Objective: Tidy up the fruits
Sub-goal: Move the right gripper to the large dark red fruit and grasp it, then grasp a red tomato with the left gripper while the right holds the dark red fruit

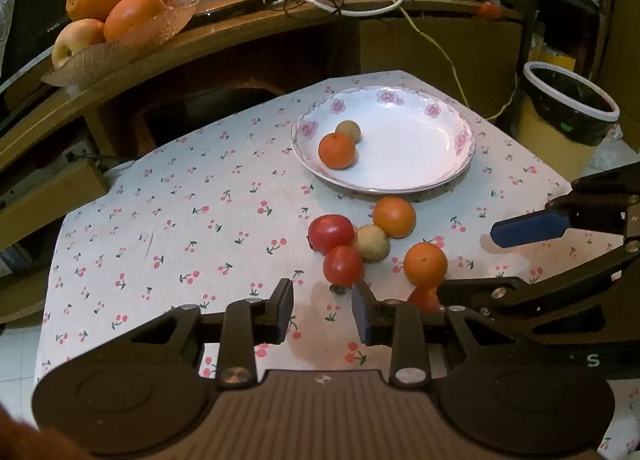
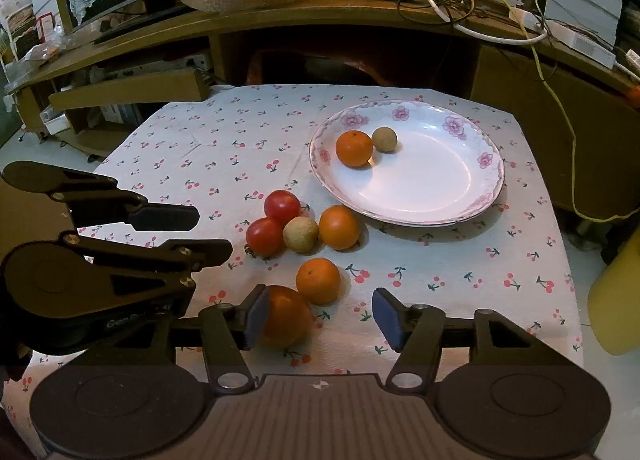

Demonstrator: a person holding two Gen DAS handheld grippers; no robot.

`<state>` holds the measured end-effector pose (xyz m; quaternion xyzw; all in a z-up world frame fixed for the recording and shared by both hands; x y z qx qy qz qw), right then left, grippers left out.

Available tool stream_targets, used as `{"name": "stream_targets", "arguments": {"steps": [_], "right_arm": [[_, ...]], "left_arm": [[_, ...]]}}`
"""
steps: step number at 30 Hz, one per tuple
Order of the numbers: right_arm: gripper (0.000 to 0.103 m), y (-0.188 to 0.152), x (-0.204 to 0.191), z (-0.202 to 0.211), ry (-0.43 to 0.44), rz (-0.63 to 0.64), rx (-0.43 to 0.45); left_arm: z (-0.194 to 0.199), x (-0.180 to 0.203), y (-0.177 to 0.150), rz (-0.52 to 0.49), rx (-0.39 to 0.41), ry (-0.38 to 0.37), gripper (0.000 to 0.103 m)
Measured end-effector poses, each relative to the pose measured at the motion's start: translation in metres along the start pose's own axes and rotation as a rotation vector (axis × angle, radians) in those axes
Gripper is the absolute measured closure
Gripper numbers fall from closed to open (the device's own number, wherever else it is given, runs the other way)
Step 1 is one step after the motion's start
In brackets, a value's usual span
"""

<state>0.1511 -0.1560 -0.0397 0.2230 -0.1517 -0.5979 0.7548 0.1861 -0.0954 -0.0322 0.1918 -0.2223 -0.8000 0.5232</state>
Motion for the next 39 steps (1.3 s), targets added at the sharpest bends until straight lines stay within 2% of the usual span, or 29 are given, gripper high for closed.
{"name": "stream_targets", "arguments": {"steps": [11, 17, 26, 29, 31, 33, 39], "right_arm": [[0.043, -0.006, 0.002, 0.003, 0.018, -0.003, -0.018], [0.042, -0.005, -0.007, 0.008, 0.063, 0.016, -0.02], [0.042, -0.01, -0.022, -0.015, 0.078, 0.065, -0.084], [0.049, -0.012, -0.021, -0.024, 0.07, 0.062, -0.105], [0.062, -0.012, -0.018, -0.026, 0.079, 0.043, -0.116], [0.062, -0.013, -0.015, -0.024, 0.103, 0.012, -0.123], [0.062, -0.018, -0.003, -0.015, 0.093, -0.01, -0.119]], "left_arm": [[0.002, 0.0, -0.007, -0.029, -0.007, -0.003, 0.06], [0.003, -0.005, -0.011, -0.034, -0.013, -0.008, 0.059], [0.002, -0.013, -0.015, -0.018, -0.02, -0.013, 0.059], [-0.001, -0.011, -0.014, -0.025, -0.021, -0.026, 0.059], [-0.004, -0.01, -0.012, -0.017, -0.019, -0.039, 0.059], [-0.006, -0.007, -0.009, -0.008, -0.014, -0.059, 0.059], [-0.023, 0.003, 0.003, 0.004, -0.009, -0.083, 0.059]]}}
Point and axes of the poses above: each gripper's, at about its wrist camera, not at the fingertips, and z roughly against the way its jaws point, x to its right, y to its top, the point moved 9 cm from there along -z, roughly the way its jaws point, and after that the axes turned 7 degrees about -x, right-handed, at the moved point
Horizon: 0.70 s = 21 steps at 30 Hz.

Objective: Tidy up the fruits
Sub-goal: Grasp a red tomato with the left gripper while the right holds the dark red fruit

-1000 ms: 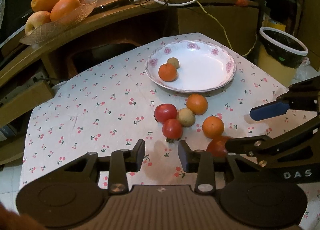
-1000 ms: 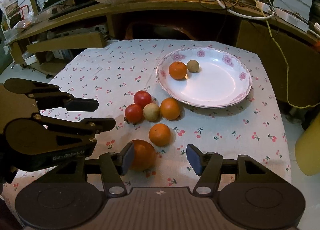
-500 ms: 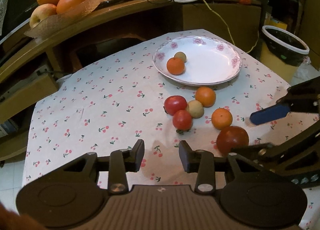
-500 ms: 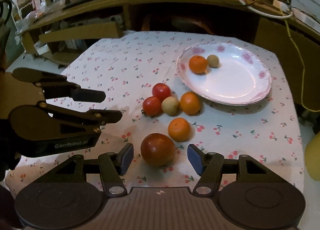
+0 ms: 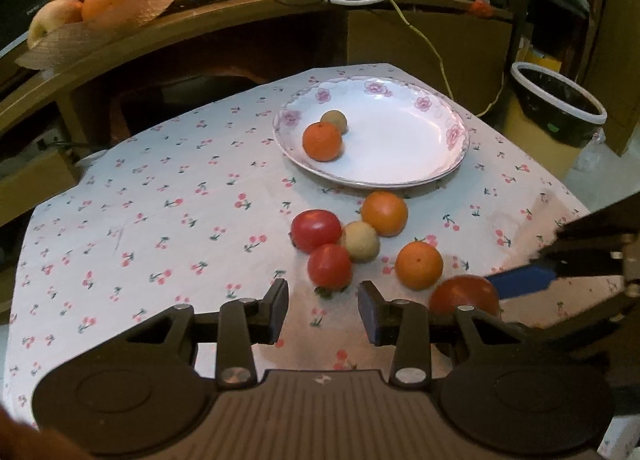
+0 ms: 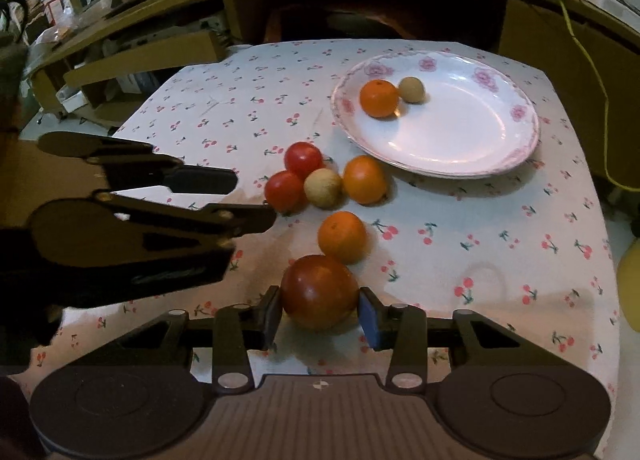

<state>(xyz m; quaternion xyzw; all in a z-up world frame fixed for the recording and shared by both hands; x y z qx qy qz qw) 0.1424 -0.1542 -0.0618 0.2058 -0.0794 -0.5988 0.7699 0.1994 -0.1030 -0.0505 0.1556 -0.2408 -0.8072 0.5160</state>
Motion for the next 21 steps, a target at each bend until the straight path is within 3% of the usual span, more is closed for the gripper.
{"name": "stream_targets", "arguments": {"steps": [8, 13, 21], "right_arm": [[0.062, -0.006, 0.014, 0.008, 0.003, -0.024, -0.004], [0.062, -0.008, 0.02, 0.012, -0.005, -0.034, -0.004], [0.062, -0.008, 0.024, 0.02, -0.038, -0.022, 0.023]], "left_arm": [[-0.024, 0.011, 0.007, -0.058, -0.001, 0.033, 0.061], [-0.026, 0.012, 0.01, -0.051, 0.018, 0.049, 0.07], [-0.018, 0.016, 0.004, -0.058, 0.007, 0.042, 0.07]]}}
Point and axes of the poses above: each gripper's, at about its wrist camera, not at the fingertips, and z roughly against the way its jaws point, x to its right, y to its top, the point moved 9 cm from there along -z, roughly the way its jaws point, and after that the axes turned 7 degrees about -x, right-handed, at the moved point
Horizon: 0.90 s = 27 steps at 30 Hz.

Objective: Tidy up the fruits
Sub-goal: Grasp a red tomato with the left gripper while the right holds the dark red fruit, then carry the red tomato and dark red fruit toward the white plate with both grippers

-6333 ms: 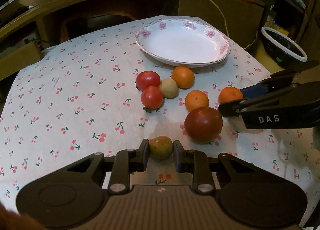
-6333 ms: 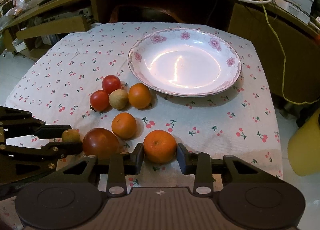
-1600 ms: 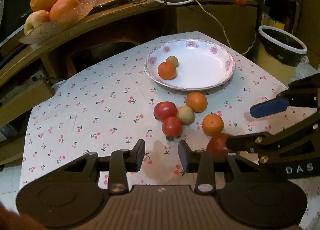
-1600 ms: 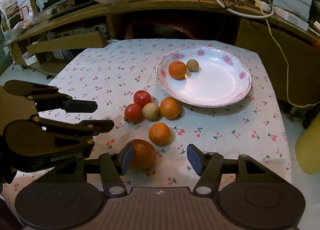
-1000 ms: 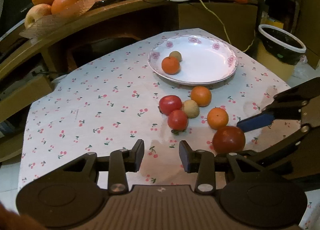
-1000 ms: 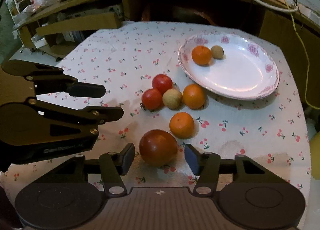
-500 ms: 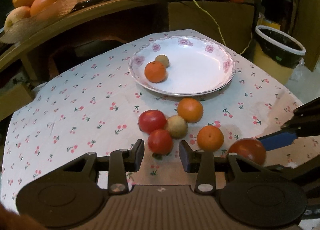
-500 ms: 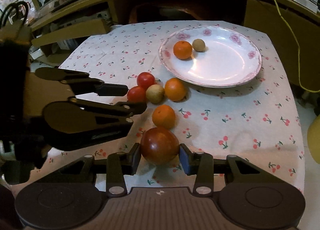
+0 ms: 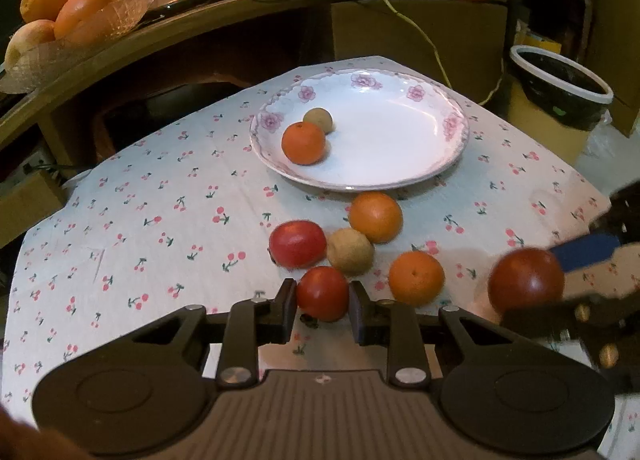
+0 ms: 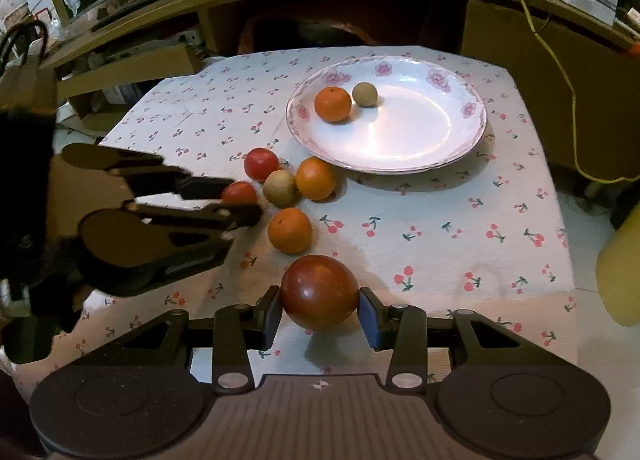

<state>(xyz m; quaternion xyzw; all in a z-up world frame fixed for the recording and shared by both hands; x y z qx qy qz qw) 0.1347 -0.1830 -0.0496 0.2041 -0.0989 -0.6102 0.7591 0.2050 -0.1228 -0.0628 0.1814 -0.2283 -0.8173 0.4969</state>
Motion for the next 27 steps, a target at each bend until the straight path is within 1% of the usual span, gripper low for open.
{"name": "stream_targets", "arguments": {"steps": [11, 16, 21, 27], "right_arm": [[0.062, -0.004, -0.008, 0.006, -0.027, 0.054, 0.015], [0.062, -0.009, -0.013, 0.0, -0.046, 0.087, -0.003], [0.062, -0.014, -0.013, -0.006, -0.061, 0.103, -0.023], [0.061, -0.013, -0.014, -0.007, -0.066, 0.108, -0.017]], "left_arm": [[0.034, 0.009, -0.032, 0.008, -0.031, -0.019, 0.07], [0.029, 0.015, -0.047, -0.014, -0.062, 0.0, 0.07], [0.029, 0.017, -0.046, -0.03, -0.047, 0.01, 0.07], [0.029, 0.018, -0.046, -0.052, -0.036, 0.022, 0.069]]}}
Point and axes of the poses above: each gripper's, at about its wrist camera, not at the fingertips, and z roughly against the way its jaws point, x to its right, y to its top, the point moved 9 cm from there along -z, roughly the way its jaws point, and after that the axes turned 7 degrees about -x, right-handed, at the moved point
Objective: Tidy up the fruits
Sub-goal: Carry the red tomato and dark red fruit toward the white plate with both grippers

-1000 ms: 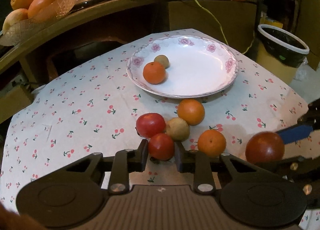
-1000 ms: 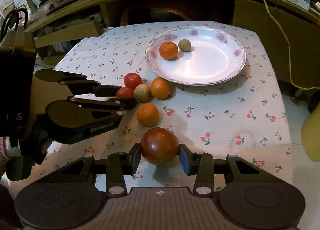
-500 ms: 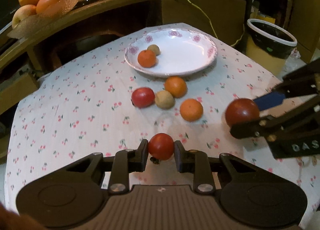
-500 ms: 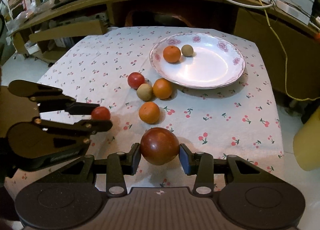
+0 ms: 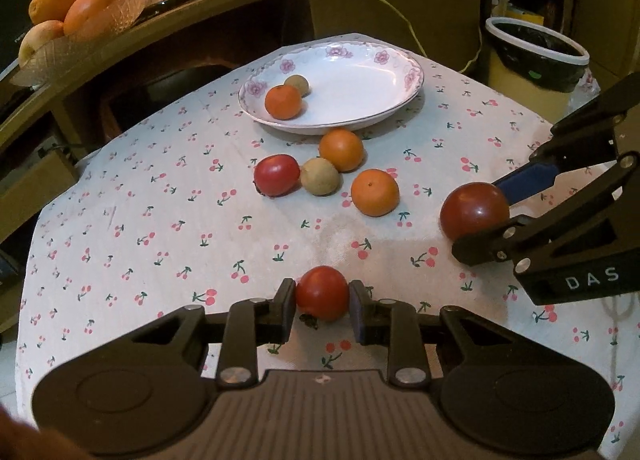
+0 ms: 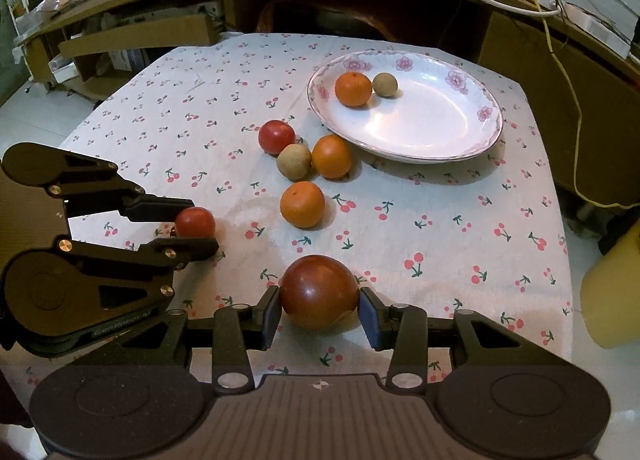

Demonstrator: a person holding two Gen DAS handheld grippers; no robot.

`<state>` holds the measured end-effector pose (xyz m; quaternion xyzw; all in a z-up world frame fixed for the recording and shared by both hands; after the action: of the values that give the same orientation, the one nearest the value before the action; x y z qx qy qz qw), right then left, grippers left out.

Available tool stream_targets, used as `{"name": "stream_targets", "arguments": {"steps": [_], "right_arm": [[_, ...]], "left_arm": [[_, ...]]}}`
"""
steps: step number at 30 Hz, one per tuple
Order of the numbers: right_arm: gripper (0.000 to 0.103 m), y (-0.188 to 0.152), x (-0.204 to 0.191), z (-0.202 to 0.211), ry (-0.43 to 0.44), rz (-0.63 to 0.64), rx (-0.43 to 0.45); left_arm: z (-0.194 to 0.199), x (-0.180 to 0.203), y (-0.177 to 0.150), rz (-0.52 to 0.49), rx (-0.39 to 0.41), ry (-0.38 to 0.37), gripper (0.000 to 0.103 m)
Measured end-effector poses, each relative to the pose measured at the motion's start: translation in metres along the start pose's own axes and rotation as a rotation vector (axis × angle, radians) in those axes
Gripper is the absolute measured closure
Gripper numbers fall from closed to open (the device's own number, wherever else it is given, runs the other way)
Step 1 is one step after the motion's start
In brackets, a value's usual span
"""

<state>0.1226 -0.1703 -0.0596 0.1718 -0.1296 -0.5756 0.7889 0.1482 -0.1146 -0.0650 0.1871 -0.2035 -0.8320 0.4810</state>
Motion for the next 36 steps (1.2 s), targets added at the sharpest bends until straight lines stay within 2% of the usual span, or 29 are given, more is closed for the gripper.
{"name": "stream_targets", "arguments": {"steps": [15, 20, 36], "right_arm": [[0.062, -0.002, -0.001, 0.001, -0.017, 0.022, 0.004], [0.062, 0.0, 0.002, 0.006, -0.035, 0.018, 0.022], [0.062, 0.009, 0.007, 0.012, -0.06, 0.002, 0.061]], "left_arm": [[0.001, 0.002, 0.001, -0.009, -0.004, 0.031, 0.07], [0.002, 0.003, 0.002, 0.002, -0.007, 0.019, 0.071], [0.009, 0.005, 0.027, 0.007, 0.043, 0.004, 0.071]]}}
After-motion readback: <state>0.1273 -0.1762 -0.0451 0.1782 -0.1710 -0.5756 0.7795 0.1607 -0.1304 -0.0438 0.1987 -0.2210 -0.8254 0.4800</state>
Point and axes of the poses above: each gripper's, at about its wrist camera, not at the fingertips, and z roughly against the way its jaws point, x to its right, y to its top, the point moved 9 cm from there along -z, roughly the way its jaws point, and after that the axes turned 7 degrees about -x, right-handed, at the moved point
